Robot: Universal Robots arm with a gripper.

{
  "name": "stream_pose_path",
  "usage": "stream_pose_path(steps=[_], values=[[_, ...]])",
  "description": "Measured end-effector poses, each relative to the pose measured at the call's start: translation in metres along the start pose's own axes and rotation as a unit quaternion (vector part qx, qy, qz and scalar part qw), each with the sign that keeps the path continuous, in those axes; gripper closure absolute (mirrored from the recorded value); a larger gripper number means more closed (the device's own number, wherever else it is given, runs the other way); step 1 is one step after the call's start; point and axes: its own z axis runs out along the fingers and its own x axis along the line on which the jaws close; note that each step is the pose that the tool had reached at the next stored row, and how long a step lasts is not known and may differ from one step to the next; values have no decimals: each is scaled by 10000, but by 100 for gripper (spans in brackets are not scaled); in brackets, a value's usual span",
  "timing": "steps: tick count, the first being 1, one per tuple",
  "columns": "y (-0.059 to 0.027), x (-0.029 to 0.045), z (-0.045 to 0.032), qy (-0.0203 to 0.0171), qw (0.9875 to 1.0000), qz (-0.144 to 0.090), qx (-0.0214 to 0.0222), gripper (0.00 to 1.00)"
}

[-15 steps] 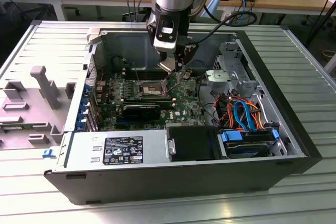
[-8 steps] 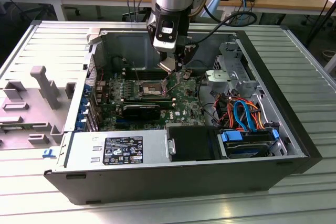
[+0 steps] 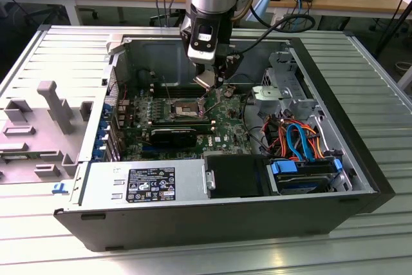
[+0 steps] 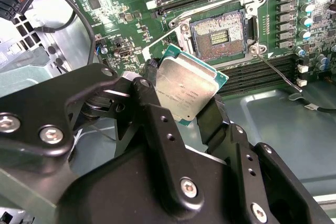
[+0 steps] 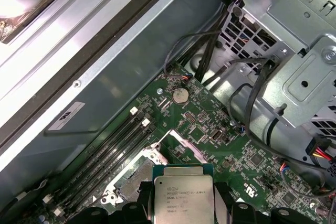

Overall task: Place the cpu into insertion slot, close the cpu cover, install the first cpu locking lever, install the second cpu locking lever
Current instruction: 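Place the cpu into insertion slot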

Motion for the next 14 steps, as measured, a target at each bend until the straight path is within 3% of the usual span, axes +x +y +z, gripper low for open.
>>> stream_pose_path(steps=[14], values=[[0, 0, 0, -6, 10000, 69, -1, 45]])
